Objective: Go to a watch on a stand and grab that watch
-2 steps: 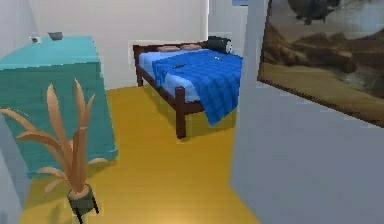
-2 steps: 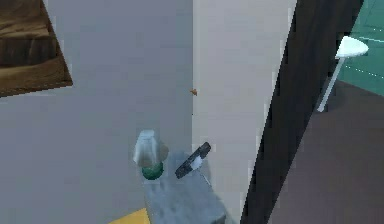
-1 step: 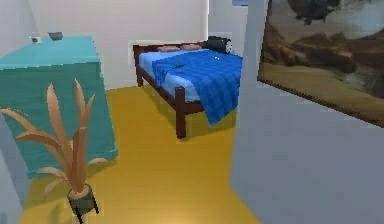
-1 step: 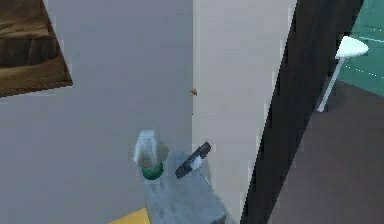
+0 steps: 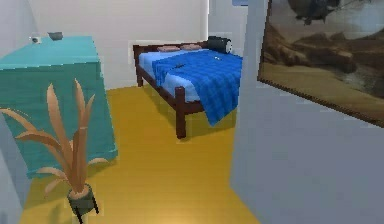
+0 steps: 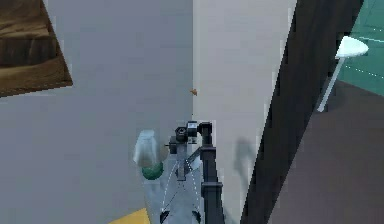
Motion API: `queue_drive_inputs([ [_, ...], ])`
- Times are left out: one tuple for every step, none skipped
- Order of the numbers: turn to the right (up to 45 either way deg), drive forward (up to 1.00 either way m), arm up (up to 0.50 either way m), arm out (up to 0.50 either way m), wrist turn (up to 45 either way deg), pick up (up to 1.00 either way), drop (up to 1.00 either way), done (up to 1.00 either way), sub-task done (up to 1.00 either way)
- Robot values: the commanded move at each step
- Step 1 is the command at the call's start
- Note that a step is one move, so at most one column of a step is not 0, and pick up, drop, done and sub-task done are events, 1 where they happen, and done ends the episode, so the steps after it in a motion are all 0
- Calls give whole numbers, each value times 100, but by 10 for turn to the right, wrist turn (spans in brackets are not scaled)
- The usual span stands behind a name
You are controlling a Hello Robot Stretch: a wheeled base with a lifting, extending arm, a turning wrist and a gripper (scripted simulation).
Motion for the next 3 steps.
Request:
queue_drive_inputs([
  [0,0,0,0,450,0,0,0,0],
  [0,0,0,0,450,0,0,0,0],
  [0,0,0,0,450,0,0,0,0],
])
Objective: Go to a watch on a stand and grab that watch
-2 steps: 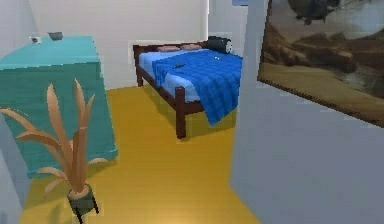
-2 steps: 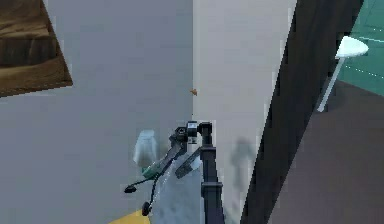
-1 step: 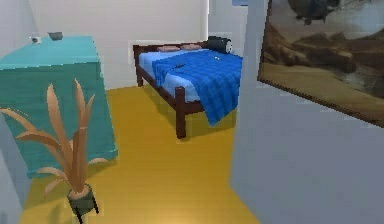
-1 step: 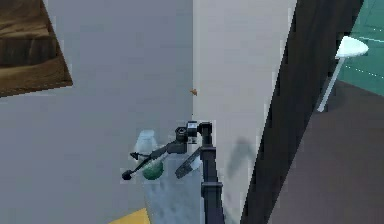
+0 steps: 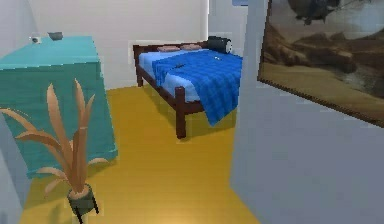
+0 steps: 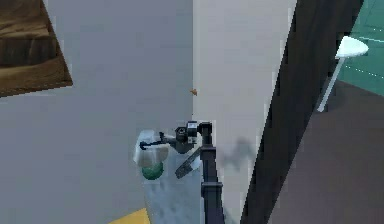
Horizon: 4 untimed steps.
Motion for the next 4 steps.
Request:
queue_drive_inputs([
  [0,0,0,0,300,0,0,0,0],
  [0,0,-30,0,0,0,0,0,0],
  [0,0,0,0,0,100,0,0,0],
  [0,0,10,0,0,0,0,0,0],
])
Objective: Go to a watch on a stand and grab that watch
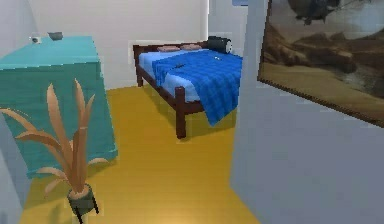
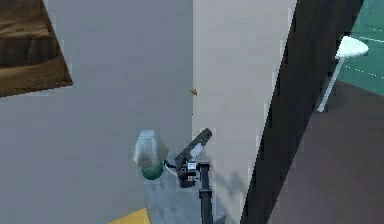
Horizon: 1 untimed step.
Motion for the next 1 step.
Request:
queue_drive_inputs([
  [0,0,0,0,0,0,0,100,0],
])
